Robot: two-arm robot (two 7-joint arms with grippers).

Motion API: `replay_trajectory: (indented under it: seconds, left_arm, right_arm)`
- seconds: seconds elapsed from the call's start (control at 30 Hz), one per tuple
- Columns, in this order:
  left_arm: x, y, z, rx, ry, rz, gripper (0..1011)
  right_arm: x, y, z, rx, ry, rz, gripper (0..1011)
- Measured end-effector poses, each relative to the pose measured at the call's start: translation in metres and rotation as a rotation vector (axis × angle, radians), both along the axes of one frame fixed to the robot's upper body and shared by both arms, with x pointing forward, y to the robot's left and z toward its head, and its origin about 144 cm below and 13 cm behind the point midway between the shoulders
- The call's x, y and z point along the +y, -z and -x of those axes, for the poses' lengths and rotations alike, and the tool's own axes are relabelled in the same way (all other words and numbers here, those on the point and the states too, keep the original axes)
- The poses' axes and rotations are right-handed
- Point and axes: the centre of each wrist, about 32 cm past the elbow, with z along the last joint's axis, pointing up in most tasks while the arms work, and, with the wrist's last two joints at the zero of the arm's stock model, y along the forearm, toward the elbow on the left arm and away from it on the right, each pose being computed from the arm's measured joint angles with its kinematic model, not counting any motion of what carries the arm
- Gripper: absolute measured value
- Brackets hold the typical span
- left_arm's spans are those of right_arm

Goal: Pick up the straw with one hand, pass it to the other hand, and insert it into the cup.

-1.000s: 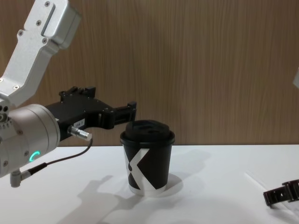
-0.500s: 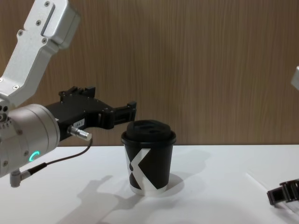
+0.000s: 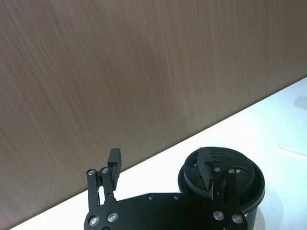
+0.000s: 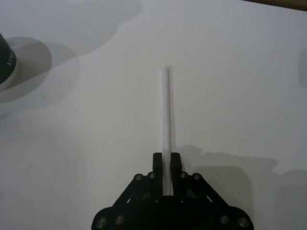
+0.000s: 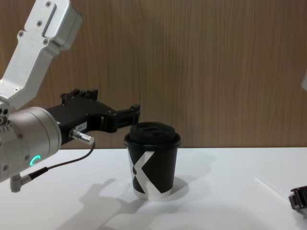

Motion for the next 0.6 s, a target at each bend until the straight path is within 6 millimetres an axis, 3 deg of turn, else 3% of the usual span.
replay_trajectory:
  seconds: [0.17,0.6]
  left_arm:
    - [0.0,0.0,0.0,0.0,0.0,0.0,1002]
    - [0.0,0.0,0.0,0.0,0.0,0.0,1002]
  right_arm:
    - [-0.0012,0.0004,0.0011,0.0,0.001,0.004,48]
    - [-0.0034,0.0005,0.0035,-0.001,-0.003,0.008,0]
